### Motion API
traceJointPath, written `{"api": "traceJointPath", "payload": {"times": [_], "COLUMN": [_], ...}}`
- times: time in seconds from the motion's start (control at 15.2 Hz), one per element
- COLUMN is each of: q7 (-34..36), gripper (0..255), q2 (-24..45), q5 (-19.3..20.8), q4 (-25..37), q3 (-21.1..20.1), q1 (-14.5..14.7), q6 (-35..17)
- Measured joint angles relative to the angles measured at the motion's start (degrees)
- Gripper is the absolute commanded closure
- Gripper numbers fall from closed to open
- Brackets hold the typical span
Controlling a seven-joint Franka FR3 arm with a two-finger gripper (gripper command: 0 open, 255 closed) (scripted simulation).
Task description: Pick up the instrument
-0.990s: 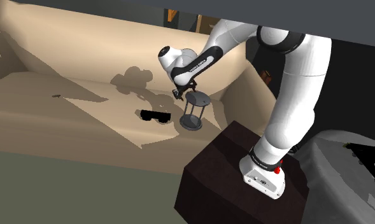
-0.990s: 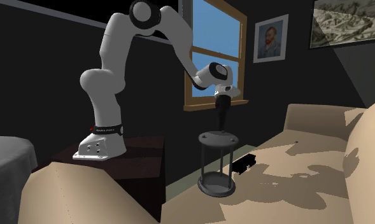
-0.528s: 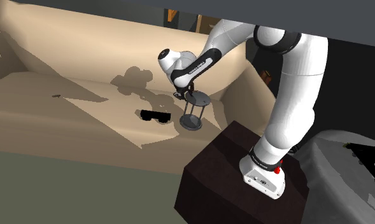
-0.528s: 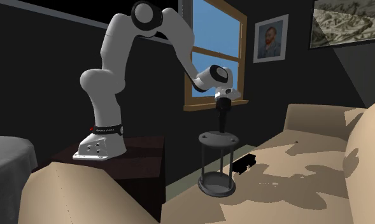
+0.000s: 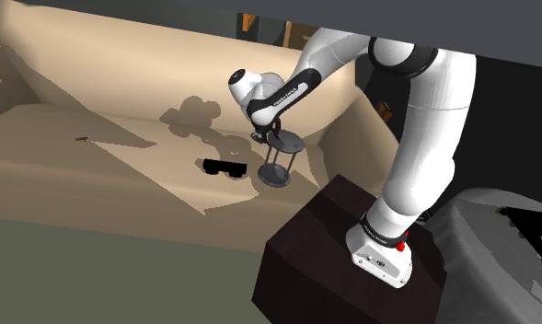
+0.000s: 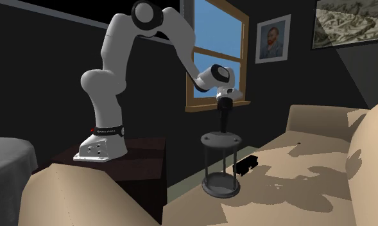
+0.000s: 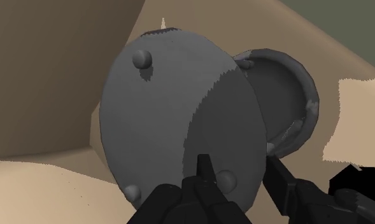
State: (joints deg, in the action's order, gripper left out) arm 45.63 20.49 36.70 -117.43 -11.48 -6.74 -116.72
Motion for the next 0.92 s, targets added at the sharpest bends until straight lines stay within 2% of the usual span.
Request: {"api": "traceJointPath", "payload": {"times": [0.92], "q7": [-5.0], "gripper": [255], "q2": [-6.6], "q5": [-3.4], "q4": [1.6], "q3": [-0.9], "q1": [-0.4], "q6": [6.6]}}
